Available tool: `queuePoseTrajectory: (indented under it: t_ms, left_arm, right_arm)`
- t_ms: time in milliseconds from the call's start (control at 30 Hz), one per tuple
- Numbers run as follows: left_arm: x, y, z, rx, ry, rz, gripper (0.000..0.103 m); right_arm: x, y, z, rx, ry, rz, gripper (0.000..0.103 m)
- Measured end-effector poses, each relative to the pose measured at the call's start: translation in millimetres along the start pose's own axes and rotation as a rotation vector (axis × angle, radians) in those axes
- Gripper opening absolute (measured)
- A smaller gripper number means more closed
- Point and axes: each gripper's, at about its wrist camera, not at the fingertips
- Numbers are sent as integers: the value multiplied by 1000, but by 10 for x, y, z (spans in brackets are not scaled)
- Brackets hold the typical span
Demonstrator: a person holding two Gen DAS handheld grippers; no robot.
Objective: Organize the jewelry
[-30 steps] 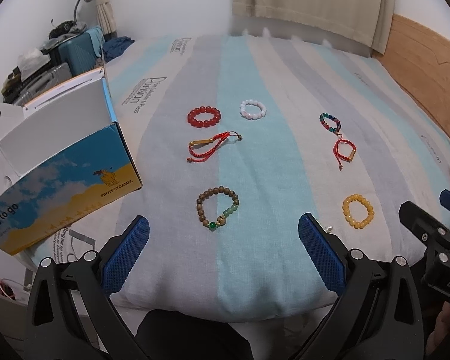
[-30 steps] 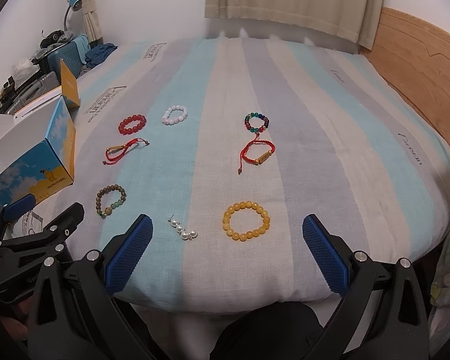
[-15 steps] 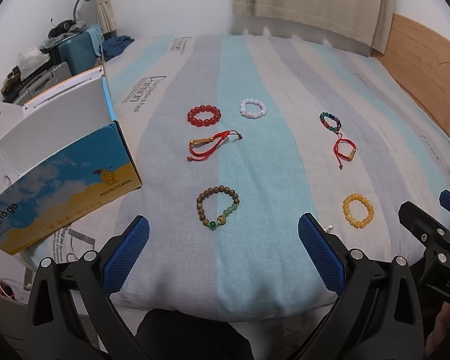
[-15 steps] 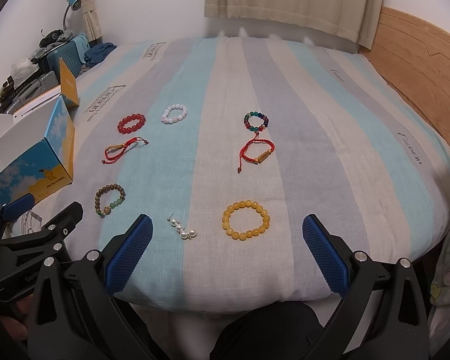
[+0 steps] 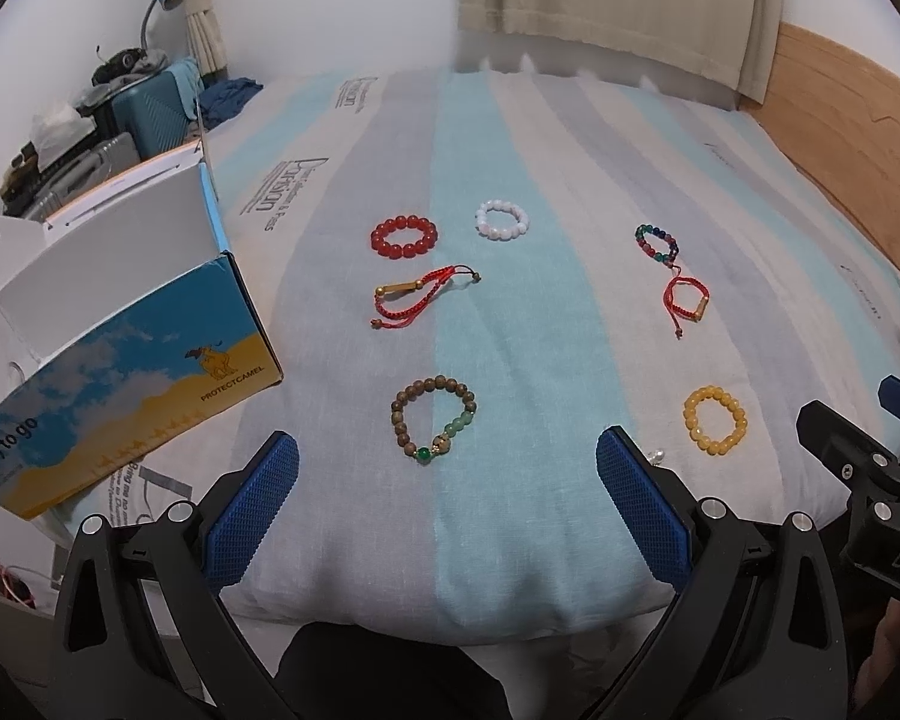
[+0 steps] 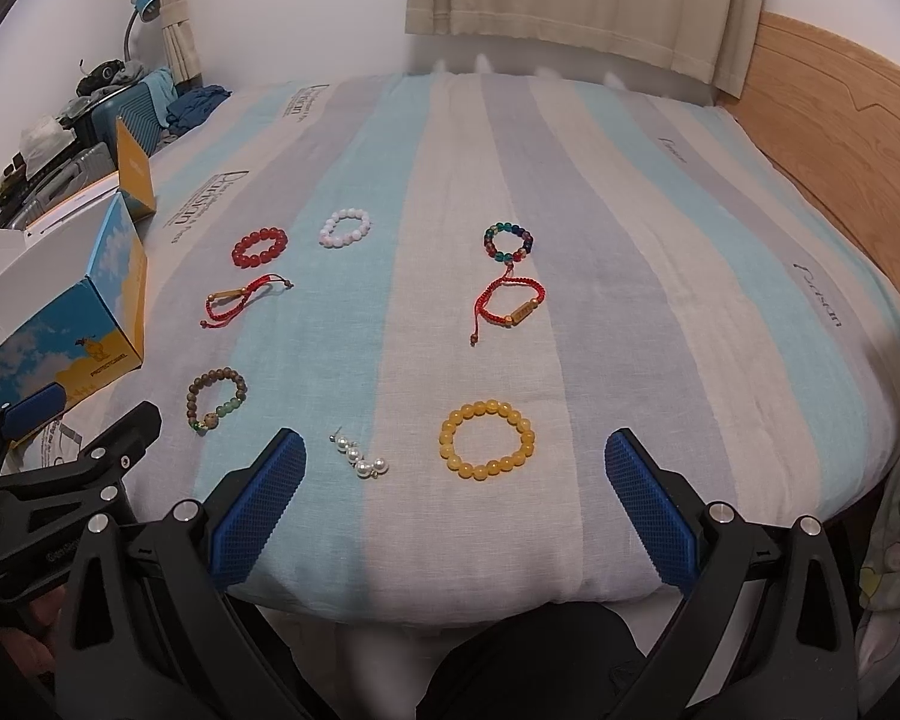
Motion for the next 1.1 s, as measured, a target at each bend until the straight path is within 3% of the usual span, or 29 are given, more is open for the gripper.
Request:
queuePoseTrajectory:
  t_ms: [733,967,1100]
  left_arm:
    - [-39,8,-5,7,13,5,97]
    - [-238,-39,-9,4,59,22,97]
    - [-450,-204,-36,-8,103,57,97]
  right_arm:
    - [-18,-29,15,-5,5,-2,96]
    - [-107,-132,-42,-9,21,2,96]
    - [-288,-289,-135,0,56,6,90]
Point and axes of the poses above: each gripper's, at about its wrist camera, not at the fingertips, and x roughly against the way its jaws point, y to its left, z to its underside, and after that the axes turned 7 degrees about y, right-handed
